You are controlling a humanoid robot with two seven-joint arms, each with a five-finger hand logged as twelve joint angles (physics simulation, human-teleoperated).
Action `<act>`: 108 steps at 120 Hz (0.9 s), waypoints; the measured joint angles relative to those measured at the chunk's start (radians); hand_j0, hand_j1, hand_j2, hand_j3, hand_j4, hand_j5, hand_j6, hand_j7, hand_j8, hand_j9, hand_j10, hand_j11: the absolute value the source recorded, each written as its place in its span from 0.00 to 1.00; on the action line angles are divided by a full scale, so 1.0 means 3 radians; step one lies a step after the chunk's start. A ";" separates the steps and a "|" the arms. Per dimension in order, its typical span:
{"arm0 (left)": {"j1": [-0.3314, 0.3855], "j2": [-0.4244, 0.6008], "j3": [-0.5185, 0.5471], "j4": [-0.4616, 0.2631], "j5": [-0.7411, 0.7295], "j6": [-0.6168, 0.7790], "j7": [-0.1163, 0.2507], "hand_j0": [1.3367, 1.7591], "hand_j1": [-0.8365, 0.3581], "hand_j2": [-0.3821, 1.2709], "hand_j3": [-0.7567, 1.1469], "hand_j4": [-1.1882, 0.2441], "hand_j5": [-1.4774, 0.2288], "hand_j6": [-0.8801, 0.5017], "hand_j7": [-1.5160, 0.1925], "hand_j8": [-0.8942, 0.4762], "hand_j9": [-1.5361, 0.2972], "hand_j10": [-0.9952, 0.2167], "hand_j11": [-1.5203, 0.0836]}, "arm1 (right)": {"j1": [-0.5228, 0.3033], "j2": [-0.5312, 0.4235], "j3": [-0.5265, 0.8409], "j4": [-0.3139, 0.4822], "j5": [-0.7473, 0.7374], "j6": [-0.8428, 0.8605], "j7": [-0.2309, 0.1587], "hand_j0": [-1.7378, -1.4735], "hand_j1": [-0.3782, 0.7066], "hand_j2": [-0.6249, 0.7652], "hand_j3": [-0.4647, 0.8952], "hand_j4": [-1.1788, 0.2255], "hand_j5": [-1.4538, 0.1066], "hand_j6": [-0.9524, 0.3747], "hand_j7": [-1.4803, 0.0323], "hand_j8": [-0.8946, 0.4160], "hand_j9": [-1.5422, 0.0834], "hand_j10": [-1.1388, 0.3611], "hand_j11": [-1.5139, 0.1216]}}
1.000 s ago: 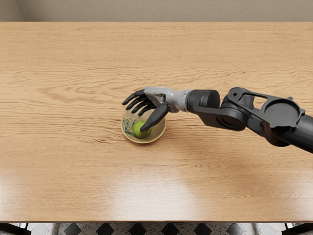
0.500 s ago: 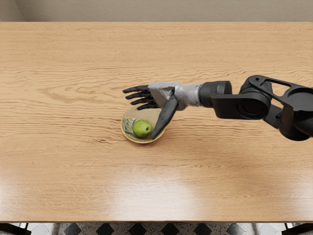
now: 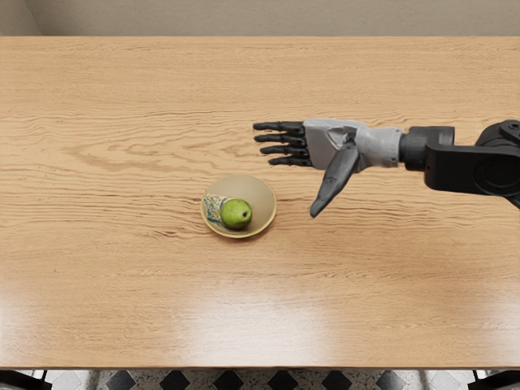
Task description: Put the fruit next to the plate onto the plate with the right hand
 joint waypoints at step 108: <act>-0.0005 0.0000 -0.0001 -0.0003 0.0000 -0.0001 0.0000 0.76 0.97 0.23 0.40 0.81 0.85 0.62 0.87 0.64 0.82 0.80 0.93 | -0.0171 -0.0829 0.0042 -0.0005 0.0058 0.0012 0.0083 0.30 0.03 0.45 0.34 0.84 0.93 0.72 0.98 0.68 0.95 0.76 0.93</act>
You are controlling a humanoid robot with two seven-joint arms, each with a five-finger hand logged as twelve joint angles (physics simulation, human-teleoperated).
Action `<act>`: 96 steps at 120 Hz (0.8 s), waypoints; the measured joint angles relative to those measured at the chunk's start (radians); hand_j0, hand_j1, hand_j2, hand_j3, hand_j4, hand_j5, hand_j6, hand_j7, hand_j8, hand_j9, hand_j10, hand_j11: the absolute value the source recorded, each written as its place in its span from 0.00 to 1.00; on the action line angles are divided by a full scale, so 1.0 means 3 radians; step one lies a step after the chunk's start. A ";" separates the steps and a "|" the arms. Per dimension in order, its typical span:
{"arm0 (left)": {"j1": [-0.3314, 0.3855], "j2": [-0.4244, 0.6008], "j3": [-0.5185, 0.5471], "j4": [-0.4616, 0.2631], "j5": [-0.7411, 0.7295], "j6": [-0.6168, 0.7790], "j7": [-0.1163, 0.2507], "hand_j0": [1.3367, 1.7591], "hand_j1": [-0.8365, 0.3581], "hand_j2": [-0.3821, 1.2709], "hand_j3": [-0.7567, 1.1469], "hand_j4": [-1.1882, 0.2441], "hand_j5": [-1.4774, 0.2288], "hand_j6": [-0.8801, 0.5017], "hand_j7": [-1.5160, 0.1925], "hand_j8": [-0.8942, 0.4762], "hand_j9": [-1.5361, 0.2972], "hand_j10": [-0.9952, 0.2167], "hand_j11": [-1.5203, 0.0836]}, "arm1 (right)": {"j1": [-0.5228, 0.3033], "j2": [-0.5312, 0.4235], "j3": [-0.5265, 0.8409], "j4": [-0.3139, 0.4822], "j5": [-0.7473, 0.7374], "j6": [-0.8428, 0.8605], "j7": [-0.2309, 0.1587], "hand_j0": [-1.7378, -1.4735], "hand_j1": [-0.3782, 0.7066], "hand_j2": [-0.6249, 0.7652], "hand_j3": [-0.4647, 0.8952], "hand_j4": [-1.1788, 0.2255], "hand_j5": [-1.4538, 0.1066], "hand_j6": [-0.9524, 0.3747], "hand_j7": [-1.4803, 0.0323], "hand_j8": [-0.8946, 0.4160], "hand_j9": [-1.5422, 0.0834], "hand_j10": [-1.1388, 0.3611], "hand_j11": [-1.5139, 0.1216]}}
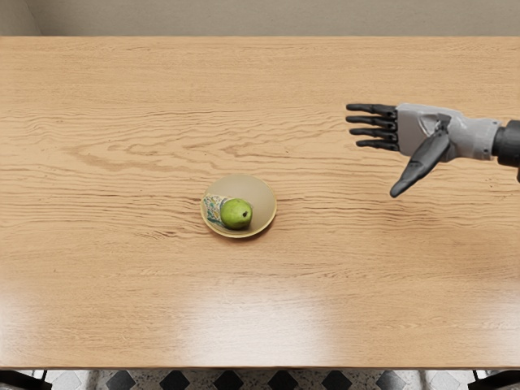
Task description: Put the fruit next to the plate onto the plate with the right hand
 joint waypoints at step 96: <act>0.0000 0.0000 0.0001 -0.0001 0.0000 0.0000 0.0000 0.76 0.97 0.23 0.40 0.81 0.85 0.62 0.87 0.64 0.82 0.80 0.93 | -0.0017 -0.0012 0.0000 0.0000 0.0000 0.0000 0.0000 0.30 0.03 0.45 0.34 0.84 0.93 0.72 0.98 0.68 0.95 0.76 0.93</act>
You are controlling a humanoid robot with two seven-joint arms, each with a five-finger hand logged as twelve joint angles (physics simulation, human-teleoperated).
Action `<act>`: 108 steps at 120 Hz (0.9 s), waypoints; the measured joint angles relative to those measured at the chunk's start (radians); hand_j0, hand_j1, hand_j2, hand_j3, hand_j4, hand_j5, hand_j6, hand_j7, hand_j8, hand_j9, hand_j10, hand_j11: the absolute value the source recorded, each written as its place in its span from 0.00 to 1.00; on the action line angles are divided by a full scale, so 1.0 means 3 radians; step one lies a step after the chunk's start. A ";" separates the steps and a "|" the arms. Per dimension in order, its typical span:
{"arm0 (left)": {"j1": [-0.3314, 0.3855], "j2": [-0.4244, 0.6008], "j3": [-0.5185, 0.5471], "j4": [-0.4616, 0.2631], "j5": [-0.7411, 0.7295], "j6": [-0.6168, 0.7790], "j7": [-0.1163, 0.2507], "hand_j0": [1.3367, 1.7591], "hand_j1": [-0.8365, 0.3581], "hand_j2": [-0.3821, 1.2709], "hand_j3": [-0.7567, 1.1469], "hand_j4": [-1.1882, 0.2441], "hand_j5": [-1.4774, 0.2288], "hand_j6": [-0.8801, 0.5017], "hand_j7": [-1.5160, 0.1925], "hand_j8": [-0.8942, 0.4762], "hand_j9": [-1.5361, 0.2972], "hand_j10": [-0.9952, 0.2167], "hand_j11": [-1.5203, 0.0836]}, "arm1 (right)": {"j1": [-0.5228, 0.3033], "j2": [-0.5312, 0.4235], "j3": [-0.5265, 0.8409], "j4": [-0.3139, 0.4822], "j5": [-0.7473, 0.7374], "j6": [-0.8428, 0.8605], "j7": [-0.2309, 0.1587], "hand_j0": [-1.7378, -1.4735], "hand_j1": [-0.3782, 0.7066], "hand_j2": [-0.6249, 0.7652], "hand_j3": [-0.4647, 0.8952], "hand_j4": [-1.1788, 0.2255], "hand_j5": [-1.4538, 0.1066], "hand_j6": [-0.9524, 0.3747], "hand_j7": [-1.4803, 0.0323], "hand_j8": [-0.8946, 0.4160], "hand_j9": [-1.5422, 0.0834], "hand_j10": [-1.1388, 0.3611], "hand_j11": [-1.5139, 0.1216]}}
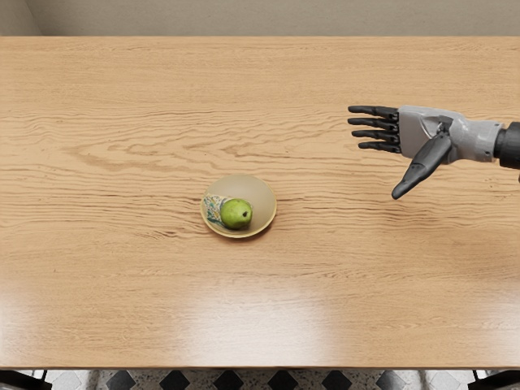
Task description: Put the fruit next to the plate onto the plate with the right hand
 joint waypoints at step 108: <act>0.0000 0.0000 0.0000 0.0000 0.0000 0.0000 0.0000 0.76 0.97 0.23 0.40 0.81 0.85 0.62 0.87 0.64 0.82 0.80 0.93 | 0.0000 0.0000 0.0000 0.0000 0.0000 0.0000 0.0000 0.30 0.03 0.45 0.34 0.84 0.93 0.72 0.98 0.68 0.95 0.76 0.93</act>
